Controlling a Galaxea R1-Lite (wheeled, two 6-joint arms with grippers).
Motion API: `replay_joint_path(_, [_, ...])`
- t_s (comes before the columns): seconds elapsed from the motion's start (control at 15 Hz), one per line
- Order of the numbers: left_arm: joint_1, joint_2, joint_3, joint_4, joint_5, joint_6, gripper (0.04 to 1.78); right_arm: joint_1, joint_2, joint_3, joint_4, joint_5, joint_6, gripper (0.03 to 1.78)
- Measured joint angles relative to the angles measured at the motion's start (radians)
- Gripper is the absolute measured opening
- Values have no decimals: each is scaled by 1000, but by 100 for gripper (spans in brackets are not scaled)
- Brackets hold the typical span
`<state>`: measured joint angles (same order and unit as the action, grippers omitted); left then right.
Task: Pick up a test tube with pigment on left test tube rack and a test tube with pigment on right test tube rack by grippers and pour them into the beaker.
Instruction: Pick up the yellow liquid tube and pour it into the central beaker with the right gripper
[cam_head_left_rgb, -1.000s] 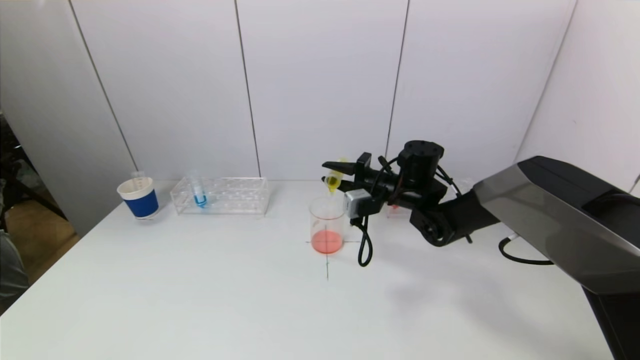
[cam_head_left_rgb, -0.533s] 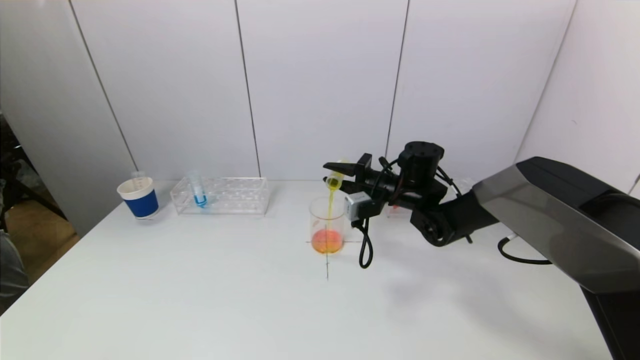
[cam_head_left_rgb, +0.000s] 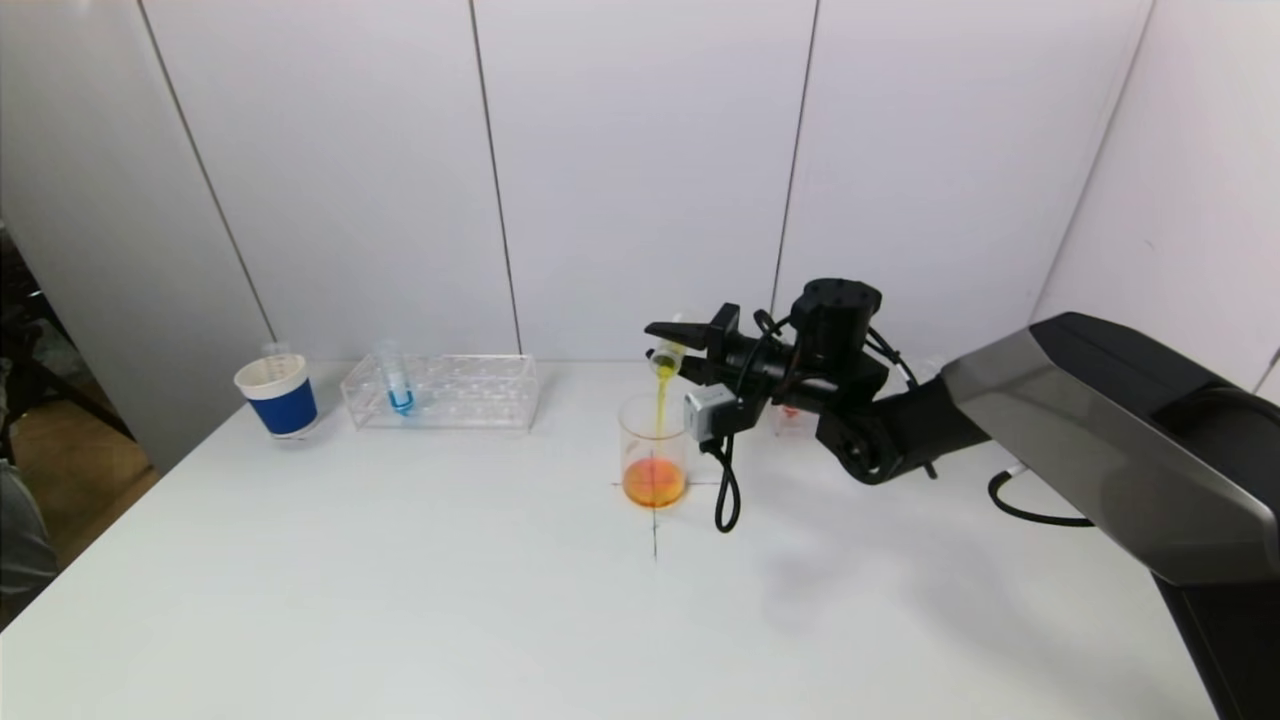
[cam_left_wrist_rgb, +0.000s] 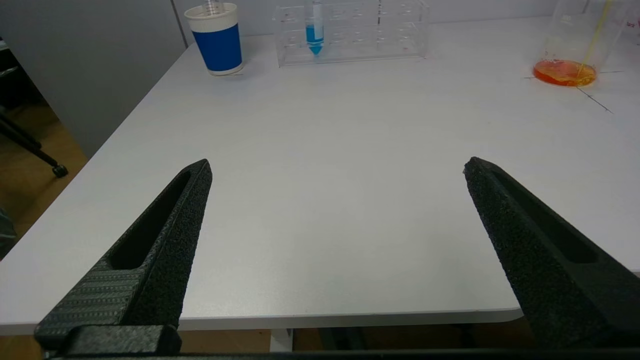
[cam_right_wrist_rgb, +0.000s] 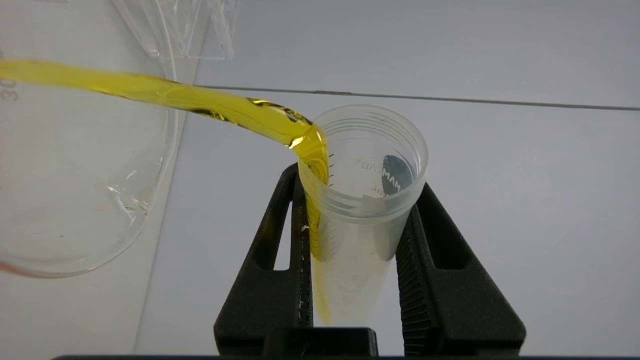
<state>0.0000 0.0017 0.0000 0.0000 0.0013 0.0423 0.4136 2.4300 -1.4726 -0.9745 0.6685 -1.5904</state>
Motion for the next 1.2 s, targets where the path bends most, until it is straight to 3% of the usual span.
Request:
replay_joint_path(0.6, [0,0,0,0,0,0,176,-1,13,-61,49,-21,-144,53])
replay_joint_path(1.2, [0,0,0,0,0,0,176,-7,14,-93,51,-28,-222,53])
